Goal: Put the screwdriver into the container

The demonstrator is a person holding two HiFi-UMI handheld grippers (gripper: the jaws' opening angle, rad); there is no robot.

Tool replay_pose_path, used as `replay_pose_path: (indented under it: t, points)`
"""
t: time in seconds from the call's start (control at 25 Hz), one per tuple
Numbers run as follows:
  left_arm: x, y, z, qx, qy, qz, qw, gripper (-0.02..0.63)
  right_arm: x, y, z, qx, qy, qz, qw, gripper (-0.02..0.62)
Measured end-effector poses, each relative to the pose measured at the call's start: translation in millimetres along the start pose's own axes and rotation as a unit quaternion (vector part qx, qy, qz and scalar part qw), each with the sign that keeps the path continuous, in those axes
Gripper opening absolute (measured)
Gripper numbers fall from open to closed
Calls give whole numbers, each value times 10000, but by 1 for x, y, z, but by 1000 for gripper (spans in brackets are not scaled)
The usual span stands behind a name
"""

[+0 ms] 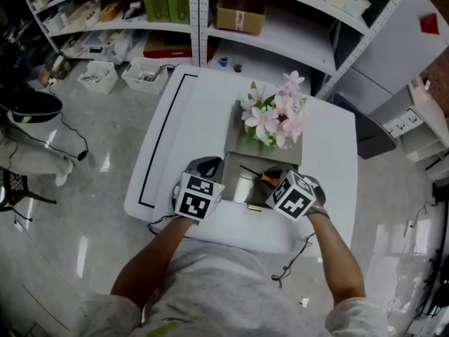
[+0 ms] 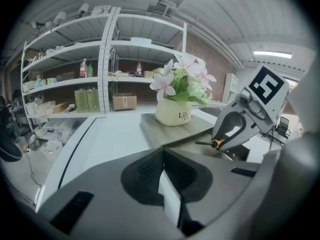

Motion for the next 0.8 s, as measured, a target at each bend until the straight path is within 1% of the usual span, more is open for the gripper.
replay_pose_path:
  t: [0.2,0.44,0.68,0.8]
  points:
    - [2,0,0,-84,3,-175,9998,3,11,1,1,-257,-149,-274,9992,76]
    - [3,1,1,-159,-9,-322,9994,3,23,2,0,-445,-297,-576,9969,77]
    - [-2,-5,4,-257,-17,-493,9985,3,32,2,-2,-621,-415,-784,9941,78]
    - [-5,-7,6,-300,-29,-555,9980,3,33,2,-2,-619,-411,-852,9936,80]
Point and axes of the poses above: the fingertips, and each gripper's own axes: x forward along the fingers, y to its right, z out of its underside, the point moved 6 cm from there along -x, backward along the fingers, and after that the axes turned 1 degree about z, right-handed, at the moved point
